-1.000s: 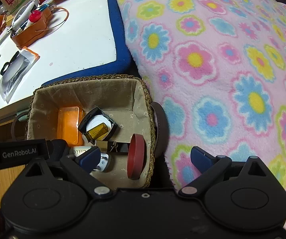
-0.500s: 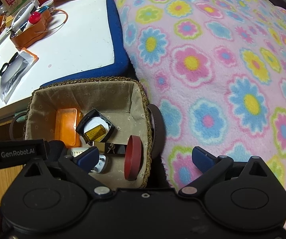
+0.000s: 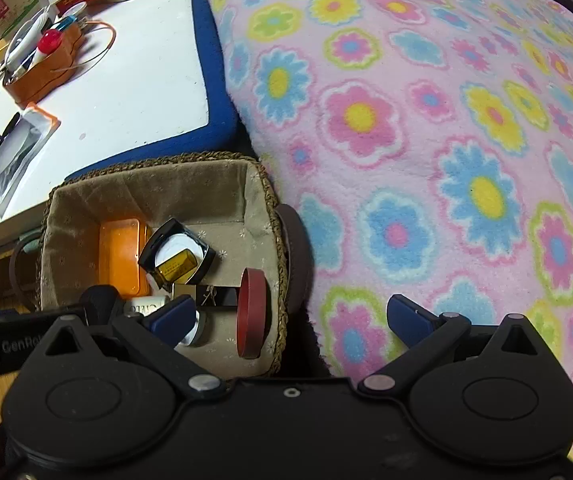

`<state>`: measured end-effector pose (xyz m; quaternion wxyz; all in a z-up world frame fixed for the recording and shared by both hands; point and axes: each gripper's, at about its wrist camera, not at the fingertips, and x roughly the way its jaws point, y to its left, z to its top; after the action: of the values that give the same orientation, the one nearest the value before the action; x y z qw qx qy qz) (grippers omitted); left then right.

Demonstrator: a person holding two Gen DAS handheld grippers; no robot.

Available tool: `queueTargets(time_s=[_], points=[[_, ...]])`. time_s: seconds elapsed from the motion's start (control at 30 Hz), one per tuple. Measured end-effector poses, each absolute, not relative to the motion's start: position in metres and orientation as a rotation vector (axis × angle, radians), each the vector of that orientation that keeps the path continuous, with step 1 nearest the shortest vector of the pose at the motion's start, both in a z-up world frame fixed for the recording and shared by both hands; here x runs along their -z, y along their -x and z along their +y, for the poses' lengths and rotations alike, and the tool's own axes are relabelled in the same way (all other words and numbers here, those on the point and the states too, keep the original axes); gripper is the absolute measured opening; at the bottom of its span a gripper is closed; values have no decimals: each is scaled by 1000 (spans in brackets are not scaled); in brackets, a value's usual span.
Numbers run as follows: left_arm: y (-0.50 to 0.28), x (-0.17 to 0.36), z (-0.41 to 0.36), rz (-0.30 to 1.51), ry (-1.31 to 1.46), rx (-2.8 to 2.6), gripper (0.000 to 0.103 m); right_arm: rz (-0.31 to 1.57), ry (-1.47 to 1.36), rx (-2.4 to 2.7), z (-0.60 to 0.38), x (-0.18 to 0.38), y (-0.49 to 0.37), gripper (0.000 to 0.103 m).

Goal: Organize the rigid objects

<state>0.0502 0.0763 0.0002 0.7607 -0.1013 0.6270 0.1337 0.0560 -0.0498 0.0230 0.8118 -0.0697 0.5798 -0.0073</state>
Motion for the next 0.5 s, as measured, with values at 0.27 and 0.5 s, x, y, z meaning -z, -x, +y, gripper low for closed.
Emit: queueTargets(time_s=[0.27,0.5], points=[[-50,-1,75,1360,209,-284,73,1245,149,18,-51,-24,-57,103],[-50,0,73,1365,201,-273,73,1255,145,27,-54,-22,-57,103]])
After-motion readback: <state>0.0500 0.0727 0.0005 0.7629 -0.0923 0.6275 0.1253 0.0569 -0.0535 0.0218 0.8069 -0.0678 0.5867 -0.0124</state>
